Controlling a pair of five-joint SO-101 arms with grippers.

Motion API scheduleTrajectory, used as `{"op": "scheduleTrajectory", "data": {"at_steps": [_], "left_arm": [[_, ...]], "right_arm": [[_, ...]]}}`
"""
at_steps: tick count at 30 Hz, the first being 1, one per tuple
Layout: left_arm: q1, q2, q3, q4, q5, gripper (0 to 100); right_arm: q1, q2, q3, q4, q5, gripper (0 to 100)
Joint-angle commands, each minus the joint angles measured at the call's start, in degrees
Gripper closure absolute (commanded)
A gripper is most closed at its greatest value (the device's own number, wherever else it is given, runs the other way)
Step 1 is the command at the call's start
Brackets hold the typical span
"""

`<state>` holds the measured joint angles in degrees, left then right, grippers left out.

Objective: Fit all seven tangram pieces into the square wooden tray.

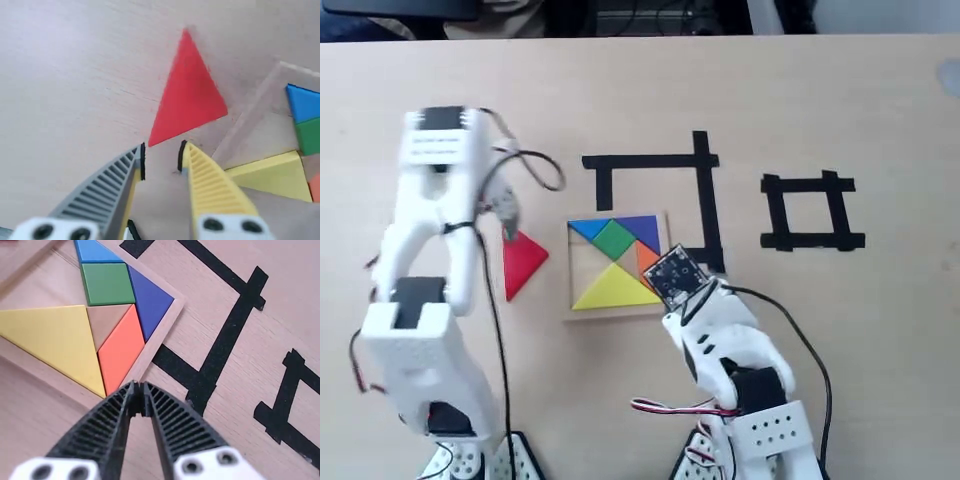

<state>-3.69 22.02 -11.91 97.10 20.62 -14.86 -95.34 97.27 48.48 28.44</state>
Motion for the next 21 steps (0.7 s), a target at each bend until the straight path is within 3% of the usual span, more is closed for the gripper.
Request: {"op": "scheduleTrajectory", "data": {"at_steps": [1,3,8,10,12,17,21], "left_arm": [[1.6,1.7,-3.0,-0.8,0.2,82],[1.5,3.7,-2.6,-1.8,0.4,74],[1.3,7.0,-2.5,-1.2,0.5,39],[1.2,7.2,-2.4,-1.2,0.5,29],[1.6,7.6,-2.2,-1.2,0.5,29],[2.0,7.5,2.7,-5.6,0.1,39],[0.0,7.0,7.4,-11.4,-1.8,38]], "right_arm": [[-0.4,-0.6,-0.1,0.4,0.5,98.4],[-0.4,-0.6,-0.1,0.4,0.5,98.4],[-0.4,-0.6,-0.1,0.4,0.5,98.4],[-0.4,-0.6,-0.1,0.4,0.5,98.4],[-0.4,-0.6,-0.1,0.4,0.5,98.4],[-0.4,-0.6,-0.1,0.4,0.5,98.4],[-0.4,-0.5,-0.1,0.4,0.5,98.4]]}}
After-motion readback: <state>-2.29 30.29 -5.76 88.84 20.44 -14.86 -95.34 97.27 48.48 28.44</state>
